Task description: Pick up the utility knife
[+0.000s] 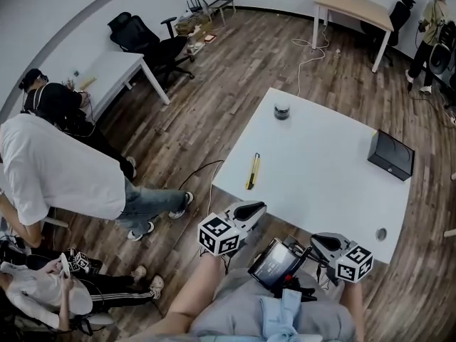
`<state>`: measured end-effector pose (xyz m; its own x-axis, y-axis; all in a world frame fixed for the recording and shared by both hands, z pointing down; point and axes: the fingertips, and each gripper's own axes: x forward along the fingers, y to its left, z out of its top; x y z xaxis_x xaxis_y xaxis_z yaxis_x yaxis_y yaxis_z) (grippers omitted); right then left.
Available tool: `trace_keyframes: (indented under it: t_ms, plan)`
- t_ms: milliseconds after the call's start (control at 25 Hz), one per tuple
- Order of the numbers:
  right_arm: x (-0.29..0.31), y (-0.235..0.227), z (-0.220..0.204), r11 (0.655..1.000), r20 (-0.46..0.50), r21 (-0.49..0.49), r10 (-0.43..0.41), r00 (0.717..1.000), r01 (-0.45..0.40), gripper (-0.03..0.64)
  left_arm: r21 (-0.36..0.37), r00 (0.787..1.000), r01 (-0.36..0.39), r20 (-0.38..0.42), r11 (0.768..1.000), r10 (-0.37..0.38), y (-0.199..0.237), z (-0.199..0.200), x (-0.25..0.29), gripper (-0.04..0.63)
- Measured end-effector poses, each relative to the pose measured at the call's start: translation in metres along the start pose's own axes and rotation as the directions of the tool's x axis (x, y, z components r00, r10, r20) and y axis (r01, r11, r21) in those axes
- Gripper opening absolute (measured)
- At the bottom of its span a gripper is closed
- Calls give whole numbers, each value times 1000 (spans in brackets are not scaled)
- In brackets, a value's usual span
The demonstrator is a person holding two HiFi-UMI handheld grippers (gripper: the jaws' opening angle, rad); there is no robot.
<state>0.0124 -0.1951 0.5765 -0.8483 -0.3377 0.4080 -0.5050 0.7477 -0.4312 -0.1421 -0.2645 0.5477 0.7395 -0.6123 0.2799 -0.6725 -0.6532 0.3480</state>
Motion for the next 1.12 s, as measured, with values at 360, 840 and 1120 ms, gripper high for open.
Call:
trace_keyframes:
  t_ms: [360,840,1120]
  plan:
    - [-6,-20,12,1000,2,19,-8,1000,8,29,28,997,-47,-55,998,49,31,15,26,20]
    - [-7,-32,9,999,-6,51,1,1000,-1,30,-8,969,-217,-120,976,215,101,11,45,25]
    - [-8,-39,7,998,-17,63,2,1000,-1,29,-17,943,-292,-174,956,285,134,2,56,131]
